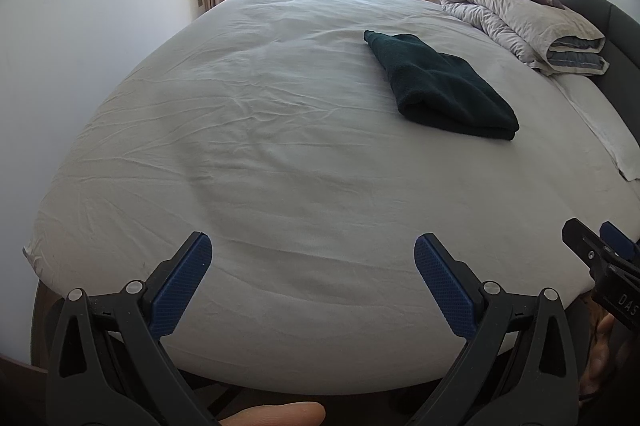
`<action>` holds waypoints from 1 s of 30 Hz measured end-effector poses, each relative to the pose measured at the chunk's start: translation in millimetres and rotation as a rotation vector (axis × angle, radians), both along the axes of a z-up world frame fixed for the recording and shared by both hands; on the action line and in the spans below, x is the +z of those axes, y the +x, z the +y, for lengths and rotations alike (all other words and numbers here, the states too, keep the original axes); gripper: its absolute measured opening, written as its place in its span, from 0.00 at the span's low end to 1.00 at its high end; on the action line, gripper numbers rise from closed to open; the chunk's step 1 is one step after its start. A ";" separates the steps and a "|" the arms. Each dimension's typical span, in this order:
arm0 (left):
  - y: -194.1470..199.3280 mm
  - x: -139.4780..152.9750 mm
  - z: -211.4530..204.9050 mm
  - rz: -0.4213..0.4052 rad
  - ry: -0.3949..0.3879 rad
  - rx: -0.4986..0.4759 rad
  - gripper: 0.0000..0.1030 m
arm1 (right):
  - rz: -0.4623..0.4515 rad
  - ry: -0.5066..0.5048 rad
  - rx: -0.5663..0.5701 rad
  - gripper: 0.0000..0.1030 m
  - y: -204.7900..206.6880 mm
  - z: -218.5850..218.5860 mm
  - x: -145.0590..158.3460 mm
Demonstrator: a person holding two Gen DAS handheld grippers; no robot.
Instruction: Fold small clothes
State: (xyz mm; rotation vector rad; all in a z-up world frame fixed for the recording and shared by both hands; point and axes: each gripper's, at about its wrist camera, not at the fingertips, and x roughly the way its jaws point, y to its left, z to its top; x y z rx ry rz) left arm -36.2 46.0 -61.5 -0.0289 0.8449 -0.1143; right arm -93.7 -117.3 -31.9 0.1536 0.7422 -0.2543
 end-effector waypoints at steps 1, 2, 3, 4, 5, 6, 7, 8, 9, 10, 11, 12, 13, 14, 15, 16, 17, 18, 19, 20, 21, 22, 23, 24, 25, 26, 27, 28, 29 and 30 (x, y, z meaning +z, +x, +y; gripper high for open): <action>-0.3 -0.2 -0.1 0.000 0.000 0.000 1.00 | 0.001 0.000 0.001 1.00 0.6 0.3 0.1; 0.0 0.0 0.1 -0.001 0.000 0.000 1.00 | 0.002 0.000 0.001 1.00 0.5 0.3 -0.1; -0.1 -0.2 0.1 0.000 0.000 0.000 1.00 | 0.003 -0.001 0.001 1.00 0.5 0.4 -0.4; 0.0 -0.2 0.1 0.000 0.000 0.000 1.00 | 0.003 -0.001 0.001 1.00 0.3 0.1 -0.1; -0.1 -0.3 0.2 -0.001 0.000 0.000 1.00 | 0.002 -0.001 0.001 1.00 0.3 0.3 0.0; 0.4 -0.1 0.4 -0.001 0.001 0.000 1.00 | 0.003 -0.001 0.000 1.00 0.2 0.2 -0.4; 0.4 -0.1 0.5 0.000 0.000 0.000 1.00 | 0.005 0.001 -0.001 1.00 0.2 0.0 -1.0; 0.2 -0.5 0.5 0.001 0.000 0.000 1.00 | 0.007 0.002 -0.002 1.00 0.1 -0.4 -1.6; 1.7 -0.2 1.0 0.001 0.000 0.000 1.00 | 0.009 0.004 -0.003 1.00 0.1 -0.7 -2.2; 1.8 -0.2 1.1 0.001 0.000 0.000 1.00 | 0.010 0.004 -0.004 1.00 -0.2 -0.7 -2.7; 1.6 -0.3 0.9 0.002 0.000 0.001 1.00 | 0.011 0.005 -0.005 1.00 -0.9 -1.2 -2.8; 1.2 -0.2 0.5 0.002 0.000 0.002 1.00 | 0.011 0.006 -0.006 1.00 -0.9 -1.6 -3.1; 0.7 -0.1 0.1 0.003 -0.001 0.003 1.00 | 0.012 0.007 -0.007 1.00 -0.9 -1.9 -3.3; 0.7 0.0 0.0 0.002 0.000 0.004 1.00 | 0.012 0.008 -0.007 1.00 -0.6 -2.4 -3.3; 0.8 -0.1 0.0 0.002 0.000 0.003 1.00 | 0.012 0.008 -0.007 1.00 -1.1 -2.6 -3.4; 0.9 -0.3 0.1 0.003 -0.001 0.003 1.00 | 0.012 0.008 -0.007 1.00 -1.1 -2.8 -3.4; 0.9 -0.2 0.2 0.003 -0.001 0.003 1.00 | 0.013 0.008 -0.008 1.00 -1.1 -2.9 -3.4; 1.0 -0.1 0.4 0.003 -0.001 0.003 1.00 | 0.014 0.009 -0.008 1.00 -1.4 -3.0 -3.5; 1.0 -0.1 0.5 0.003 -0.001 0.003 1.00 | 0.014 0.010 -0.009 1.00 -1.2 -3.7 -3.5; 1.0 -0.1 0.5 0.003 -0.001 0.003 1.00 | 0.015 0.011 -0.009 1.00 -1.2 -4.0 -3.5; 1.1 -0.1 0.6 0.003 -0.001 0.003 1.00 | 0.015 0.012 -0.009 1.00 -1.4 -4.2 -3.6; 1.1 -0.1 0.7 0.003 -0.001 0.003 1.00 | 0.015 0.012 -0.009 1.00 -1.4 -4.3 -3.6; 1.1 -0.1 0.7 0.003 -0.001 0.002 1.00 | 0.015 0.012 -0.009 1.00 -1.4 -4.3 -3.6; 1.2 -0.1 0.7 0.003 -0.001 0.003 1.00 | 0.015 0.012 -0.009 1.00 -1.6 -4.2 -3.7; 1.2 -0.1 0.7 0.003 -0.001 0.003 1.00 | 0.016 0.012 -0.009 1.00 -1.4 -4.3 -3.7; 1.2 -0.1 0.7 0.003 -0.001 0.003 1.00 | 0.016 0.013 -0.009 1.00 -1.3 -4.9 -3.9; 1.3 -0.1 0.9 0.003 -0.001 0.003 1.00 | 0.016 0.014 -0.010 1.00 -1.7 -5.5 -4.1; 1.3 -0.1 1.0 0.003 -0.001 0.003 1.00 | 0.017 0.015 -0.010 1.00 -2.0 -6.1 -4.3; 1.3 -0.1 1.0 0.003 -0.002 0.003 1.00 | 0.016 0.015 -0.010 1.00 -1.9 -6.2 -4.3; 1.3 -0.2 0.9 0.003 -0.002 0.003 1.00 | 0.017 0.016 -0.011 1.00 -2.3 -6.3 -4.4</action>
